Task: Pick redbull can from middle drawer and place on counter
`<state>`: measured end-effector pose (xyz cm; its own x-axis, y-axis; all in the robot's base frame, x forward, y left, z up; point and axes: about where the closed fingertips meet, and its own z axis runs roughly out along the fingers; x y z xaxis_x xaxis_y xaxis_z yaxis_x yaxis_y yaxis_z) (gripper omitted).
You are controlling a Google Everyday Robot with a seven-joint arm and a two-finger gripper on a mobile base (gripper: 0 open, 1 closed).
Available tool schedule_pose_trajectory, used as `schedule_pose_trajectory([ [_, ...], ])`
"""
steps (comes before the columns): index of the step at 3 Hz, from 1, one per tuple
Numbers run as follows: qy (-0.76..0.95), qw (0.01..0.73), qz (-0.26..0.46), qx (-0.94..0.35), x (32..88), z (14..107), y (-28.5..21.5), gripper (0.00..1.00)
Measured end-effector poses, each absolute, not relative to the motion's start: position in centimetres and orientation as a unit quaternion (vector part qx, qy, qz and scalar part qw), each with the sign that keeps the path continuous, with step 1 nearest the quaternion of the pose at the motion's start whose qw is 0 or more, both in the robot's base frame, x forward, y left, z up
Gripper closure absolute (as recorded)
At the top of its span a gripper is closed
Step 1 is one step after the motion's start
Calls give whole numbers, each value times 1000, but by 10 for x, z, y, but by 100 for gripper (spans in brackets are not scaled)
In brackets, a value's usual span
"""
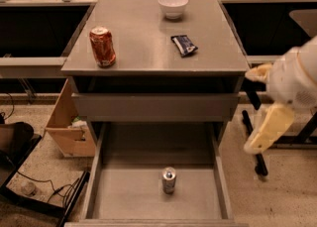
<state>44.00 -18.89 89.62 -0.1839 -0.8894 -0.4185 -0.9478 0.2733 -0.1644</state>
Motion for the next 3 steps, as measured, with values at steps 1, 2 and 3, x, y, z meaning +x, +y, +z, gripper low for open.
schedule_pose_trajectory([
  [1,742,278,136,-595,428,831,-166,0],
  [2,722,352,194,-563,422,776,-144,0],
  [3,704,438,217,-516,433,741,-129,0],
])
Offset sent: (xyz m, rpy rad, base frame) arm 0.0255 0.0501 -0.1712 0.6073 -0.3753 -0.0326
